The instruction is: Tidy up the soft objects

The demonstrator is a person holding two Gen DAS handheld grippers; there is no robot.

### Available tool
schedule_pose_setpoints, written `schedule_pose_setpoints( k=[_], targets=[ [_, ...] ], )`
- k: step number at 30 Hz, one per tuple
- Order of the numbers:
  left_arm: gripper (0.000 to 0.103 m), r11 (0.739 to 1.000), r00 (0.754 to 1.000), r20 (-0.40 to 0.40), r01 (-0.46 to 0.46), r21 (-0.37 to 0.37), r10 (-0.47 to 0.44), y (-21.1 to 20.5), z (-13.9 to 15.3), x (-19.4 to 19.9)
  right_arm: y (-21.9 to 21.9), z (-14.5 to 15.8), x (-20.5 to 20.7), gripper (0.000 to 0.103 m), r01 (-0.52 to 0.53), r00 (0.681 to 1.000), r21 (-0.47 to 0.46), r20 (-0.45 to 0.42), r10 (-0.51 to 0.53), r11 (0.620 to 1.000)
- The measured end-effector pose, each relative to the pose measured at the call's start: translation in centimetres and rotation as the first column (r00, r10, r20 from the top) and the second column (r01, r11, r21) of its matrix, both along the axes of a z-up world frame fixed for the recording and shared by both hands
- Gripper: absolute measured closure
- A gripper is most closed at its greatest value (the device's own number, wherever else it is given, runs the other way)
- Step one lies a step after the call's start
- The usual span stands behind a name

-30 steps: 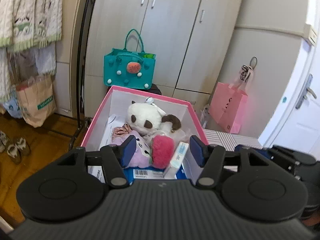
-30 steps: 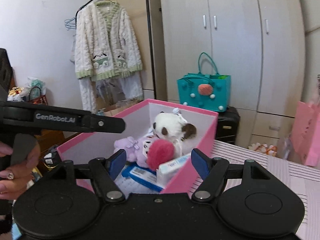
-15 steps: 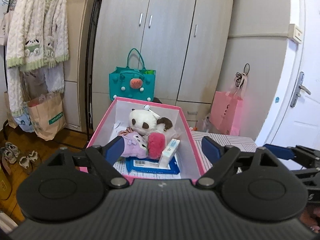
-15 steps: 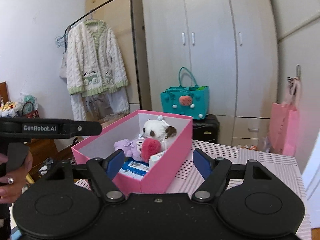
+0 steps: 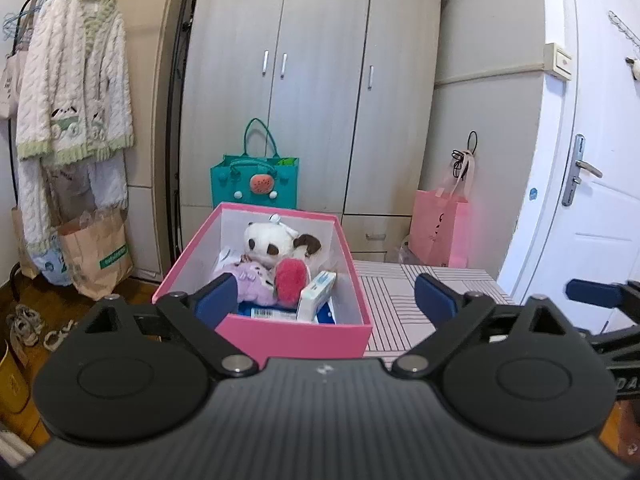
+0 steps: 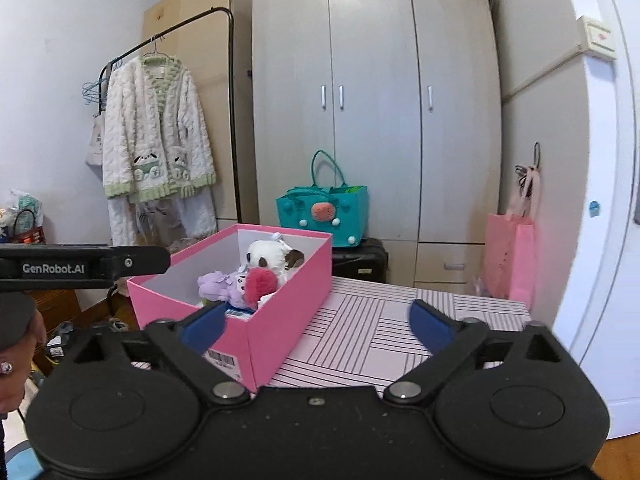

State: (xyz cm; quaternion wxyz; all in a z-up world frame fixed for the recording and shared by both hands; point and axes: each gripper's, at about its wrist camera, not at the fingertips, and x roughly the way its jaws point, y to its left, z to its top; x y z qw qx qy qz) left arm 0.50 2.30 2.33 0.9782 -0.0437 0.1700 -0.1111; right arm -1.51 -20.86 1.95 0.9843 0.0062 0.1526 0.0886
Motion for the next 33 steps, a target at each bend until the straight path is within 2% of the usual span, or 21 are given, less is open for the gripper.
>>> schedule_pose_setpoints(
  k=[5,10,15,21,26,33],
  targets=[
    [0.000,0.999,0.999,-0.044,-0.030,0.023,0.031,-0.3,-0.8,-0.2,-0.3,0.0,-0.7,0.000,0.116,0.991,-0.032,-0.062,-0.118,0.993],
    [0.000,0.988,0.994,-0.032,-0.097,0.121,0.101,-1.6,-1.3,-0.5,-1.2,-0.2,-2.1,0.000,0.140,0.989,-0.002,-0.050,-0.140,0.990],
    [0.000,0.986,0.992,-0.024,-0.124,0.110,0.127,-1.7,-1.6,-1.2,-1.5,-0.3,-2.7,0.000,0.177,0.983,0.006,-0.058,-0.176,0.984],
    [0.000,0.987,0.992,-0.034,-0.113,0.113,0.118,-1.9,-1.7,-1.4,-0.8,-0.4,-3.5,0.000,0.254,0.965,-0.078,-0.045,-0.258,0.964],
    [0.000,0.988,0.993,-0.034,-0.108,0.114,0.112,-2.0,-1.8,-1.8,-0.9,-0.3,-4.2,0.000,0.257,0.964,-0.074,-0.044,-0.261,0.964],
    [0.000,0.979,0.993,-0.037,-0.108,0.170,0.116,-2.7,-2.0,-1.9,-1.2,-0.3,-4.7,0.000,0.273,0.960,-0.066,-0.043,-0.276,0.960]
  ],
)
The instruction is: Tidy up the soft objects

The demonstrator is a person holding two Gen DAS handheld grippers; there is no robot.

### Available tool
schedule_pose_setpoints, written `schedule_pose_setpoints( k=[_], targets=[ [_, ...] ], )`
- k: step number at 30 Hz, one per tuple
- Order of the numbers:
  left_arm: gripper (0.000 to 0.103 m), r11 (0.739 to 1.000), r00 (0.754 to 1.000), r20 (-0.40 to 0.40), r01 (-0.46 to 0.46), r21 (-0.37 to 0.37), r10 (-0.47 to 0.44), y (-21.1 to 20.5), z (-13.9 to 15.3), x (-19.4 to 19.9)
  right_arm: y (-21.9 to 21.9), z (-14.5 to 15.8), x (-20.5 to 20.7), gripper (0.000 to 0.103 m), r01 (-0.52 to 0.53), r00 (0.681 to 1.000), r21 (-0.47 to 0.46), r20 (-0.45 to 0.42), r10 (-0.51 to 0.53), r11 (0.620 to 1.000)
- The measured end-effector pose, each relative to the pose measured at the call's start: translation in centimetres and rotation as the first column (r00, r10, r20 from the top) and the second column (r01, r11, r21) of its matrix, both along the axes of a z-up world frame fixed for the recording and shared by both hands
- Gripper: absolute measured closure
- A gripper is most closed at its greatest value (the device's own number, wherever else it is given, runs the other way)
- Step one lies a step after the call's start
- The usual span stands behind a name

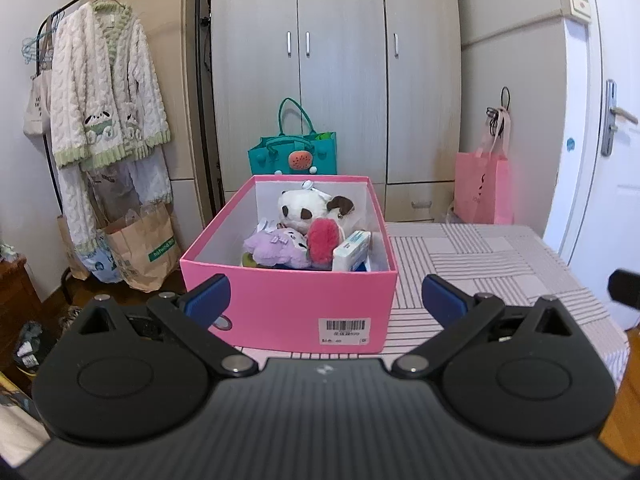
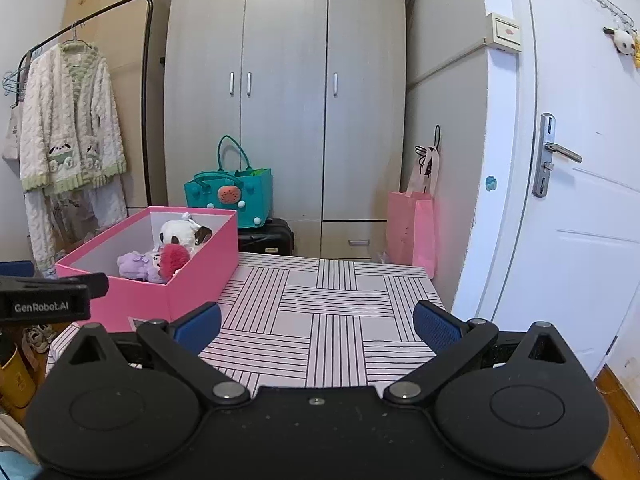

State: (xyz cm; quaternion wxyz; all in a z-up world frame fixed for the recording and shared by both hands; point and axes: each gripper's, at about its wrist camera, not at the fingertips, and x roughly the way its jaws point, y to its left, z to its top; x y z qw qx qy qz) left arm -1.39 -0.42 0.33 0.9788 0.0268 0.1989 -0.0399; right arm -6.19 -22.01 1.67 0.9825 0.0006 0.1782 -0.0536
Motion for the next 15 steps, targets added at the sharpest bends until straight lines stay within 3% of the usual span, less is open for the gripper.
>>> schedule_pose_setpoints(
  k=[15],
  targets=[
    [0.000,0.997,0.999,0.028,-0.043,0.057,0.041,-1.06,-0.05,-0.37,-0.01,-0.48,0.02,0.000,0.043,0.999,-0.017,0.004,-0.043,0.999]
  ],
)
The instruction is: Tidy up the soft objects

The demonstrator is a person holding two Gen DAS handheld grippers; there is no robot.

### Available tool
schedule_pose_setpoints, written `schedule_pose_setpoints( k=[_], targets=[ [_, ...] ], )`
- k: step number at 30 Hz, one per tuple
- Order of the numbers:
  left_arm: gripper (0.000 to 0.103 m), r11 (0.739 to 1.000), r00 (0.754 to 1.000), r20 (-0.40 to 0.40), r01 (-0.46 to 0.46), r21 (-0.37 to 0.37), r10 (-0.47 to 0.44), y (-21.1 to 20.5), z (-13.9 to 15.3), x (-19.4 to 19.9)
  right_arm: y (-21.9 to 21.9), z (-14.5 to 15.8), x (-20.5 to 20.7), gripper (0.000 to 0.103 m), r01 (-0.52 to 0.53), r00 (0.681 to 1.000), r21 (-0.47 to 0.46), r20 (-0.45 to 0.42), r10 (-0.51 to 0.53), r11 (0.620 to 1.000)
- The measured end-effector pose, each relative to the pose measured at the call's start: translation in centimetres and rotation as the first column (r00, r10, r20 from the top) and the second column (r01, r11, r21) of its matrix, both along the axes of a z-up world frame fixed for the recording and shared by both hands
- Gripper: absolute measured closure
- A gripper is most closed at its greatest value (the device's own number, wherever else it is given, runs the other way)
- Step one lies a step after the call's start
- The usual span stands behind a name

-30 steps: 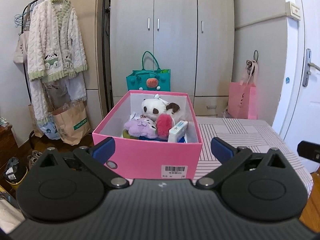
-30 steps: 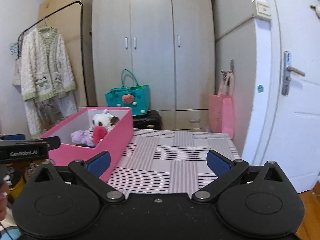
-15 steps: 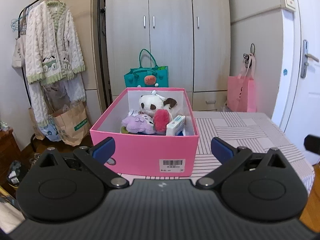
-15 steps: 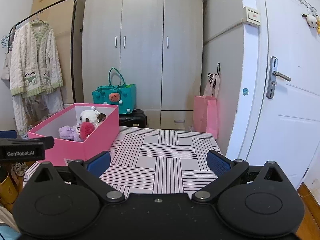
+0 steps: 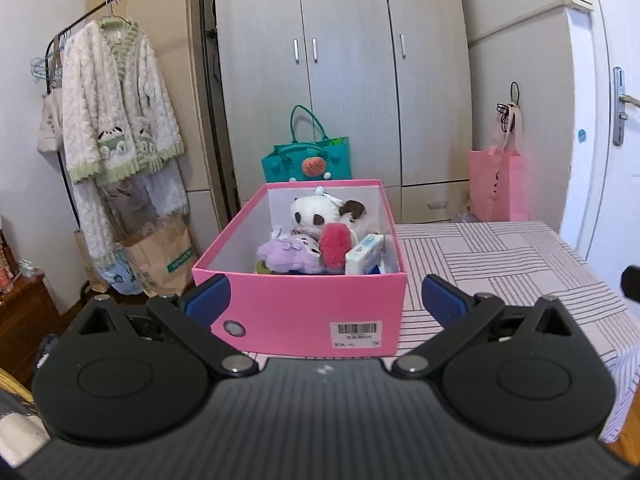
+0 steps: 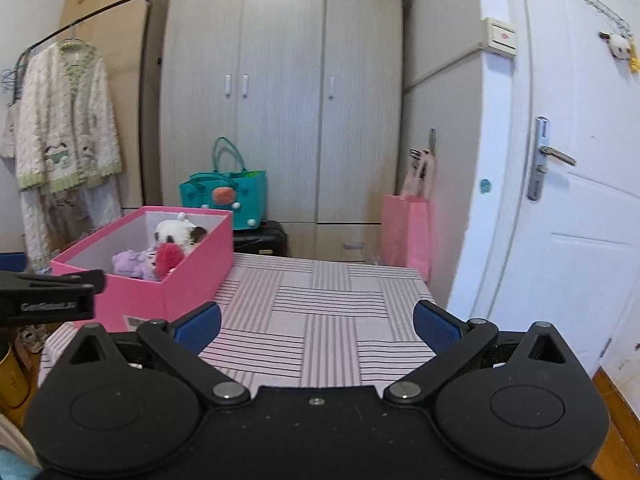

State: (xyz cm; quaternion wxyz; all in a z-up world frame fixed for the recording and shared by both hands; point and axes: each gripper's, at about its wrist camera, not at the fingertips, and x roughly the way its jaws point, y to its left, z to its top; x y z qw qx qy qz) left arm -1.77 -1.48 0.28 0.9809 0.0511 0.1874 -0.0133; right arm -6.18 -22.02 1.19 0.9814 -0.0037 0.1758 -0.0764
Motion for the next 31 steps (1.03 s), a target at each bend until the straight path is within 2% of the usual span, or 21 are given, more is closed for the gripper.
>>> schedule_pose_setpoints(
  k=[9,24,31],
  targets=[
    [0.000,1.000,1.000,0.000,0.027,0.003,-0.027,-0.16,0.01,-0.42,-0.89,-0.55,-0.02,0.000,0.043,0.999,0.020,-0.006,-0.043,0.999],
    [0.000,0.999,1.000,-0.012,0.001,-0.043,-0.001,0.10,-0.02,0.28,-0.72,-0.78,0.13,0.000,0.023,1.000,0.013,-0.013,-0.023,1.000],
    [0.000,0.999,1.000,-0.004,0.000,-0.037,0.000,0.19,0.06,0.18,-0.77,-0.85,0.21,0.000,0.026,0.999,0.015,-0.019,-0.026,1.000]
  ],
)
